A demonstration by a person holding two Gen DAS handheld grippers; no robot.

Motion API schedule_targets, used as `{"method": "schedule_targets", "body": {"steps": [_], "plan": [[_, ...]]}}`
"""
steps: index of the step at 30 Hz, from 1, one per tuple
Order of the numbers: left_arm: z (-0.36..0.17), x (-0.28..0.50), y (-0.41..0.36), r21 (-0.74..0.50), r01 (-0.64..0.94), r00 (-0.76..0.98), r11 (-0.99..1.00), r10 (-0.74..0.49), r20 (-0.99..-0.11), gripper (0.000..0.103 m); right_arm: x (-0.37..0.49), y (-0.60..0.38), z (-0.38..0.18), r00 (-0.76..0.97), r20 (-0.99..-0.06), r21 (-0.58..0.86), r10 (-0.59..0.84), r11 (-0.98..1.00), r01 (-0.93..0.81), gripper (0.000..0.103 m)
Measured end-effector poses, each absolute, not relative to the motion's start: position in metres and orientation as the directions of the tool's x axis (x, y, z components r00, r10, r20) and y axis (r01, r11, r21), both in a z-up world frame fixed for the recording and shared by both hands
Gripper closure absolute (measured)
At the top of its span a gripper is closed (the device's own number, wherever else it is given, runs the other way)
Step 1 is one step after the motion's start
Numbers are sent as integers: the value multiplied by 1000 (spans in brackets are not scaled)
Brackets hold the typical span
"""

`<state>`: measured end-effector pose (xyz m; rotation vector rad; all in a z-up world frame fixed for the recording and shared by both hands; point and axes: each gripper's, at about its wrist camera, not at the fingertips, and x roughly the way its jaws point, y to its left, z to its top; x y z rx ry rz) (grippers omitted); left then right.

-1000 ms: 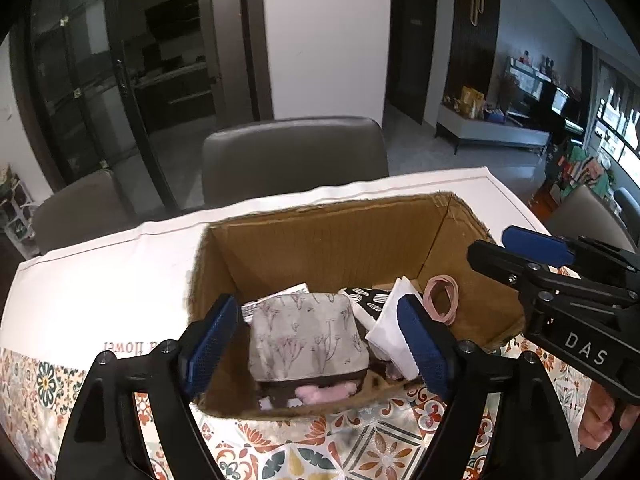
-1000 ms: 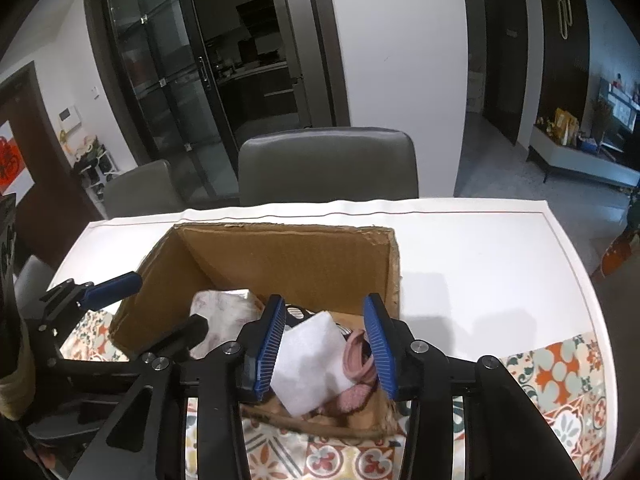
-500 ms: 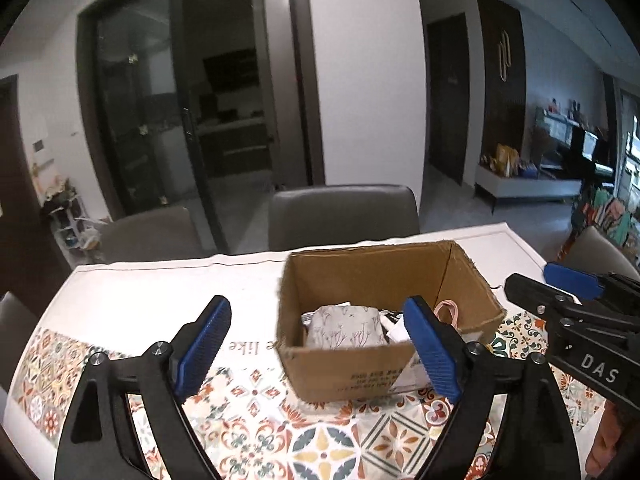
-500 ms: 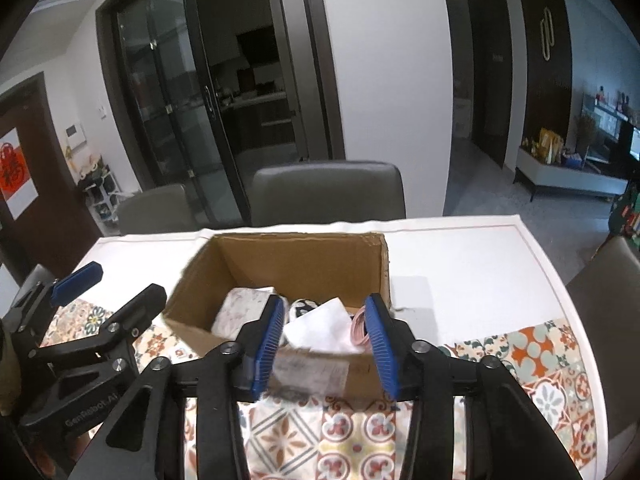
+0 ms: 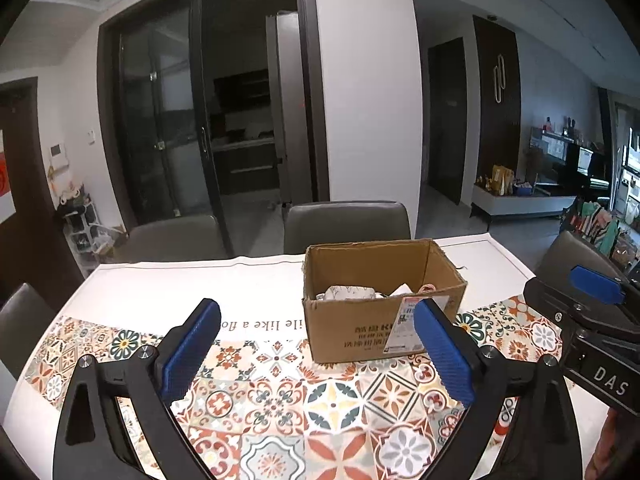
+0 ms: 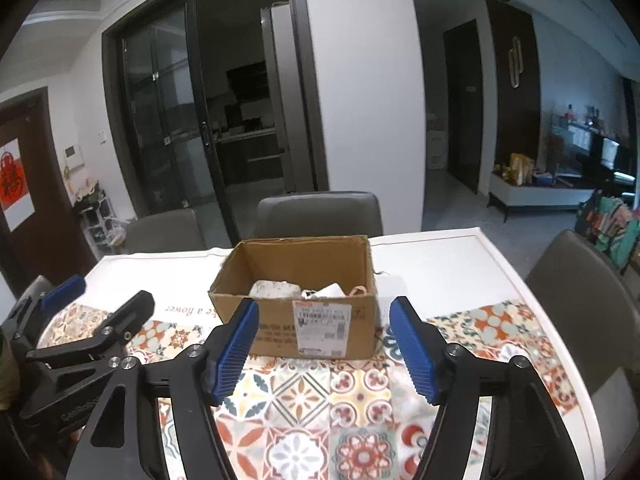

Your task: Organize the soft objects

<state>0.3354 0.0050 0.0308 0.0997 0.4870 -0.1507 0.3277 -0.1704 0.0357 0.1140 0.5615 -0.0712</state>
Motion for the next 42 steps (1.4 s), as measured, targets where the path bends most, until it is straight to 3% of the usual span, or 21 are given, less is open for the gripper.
{"method": "schedule_targets", "body": {"steps": [10,21,42], "plan": [[37,270,14,49,166,878,985,-125,-462,3,257,-155,44,860,-498,46,-112,987,154,34],[43,202,9,-5,109,892,994,-100,-440,1,200,-165,51,872,-486,68,-55,993,101,34],[59,80,-3,5,73,924,997,-65,-378,1,87,-180,68,897,-442,69,-5,997,40,33]]}}
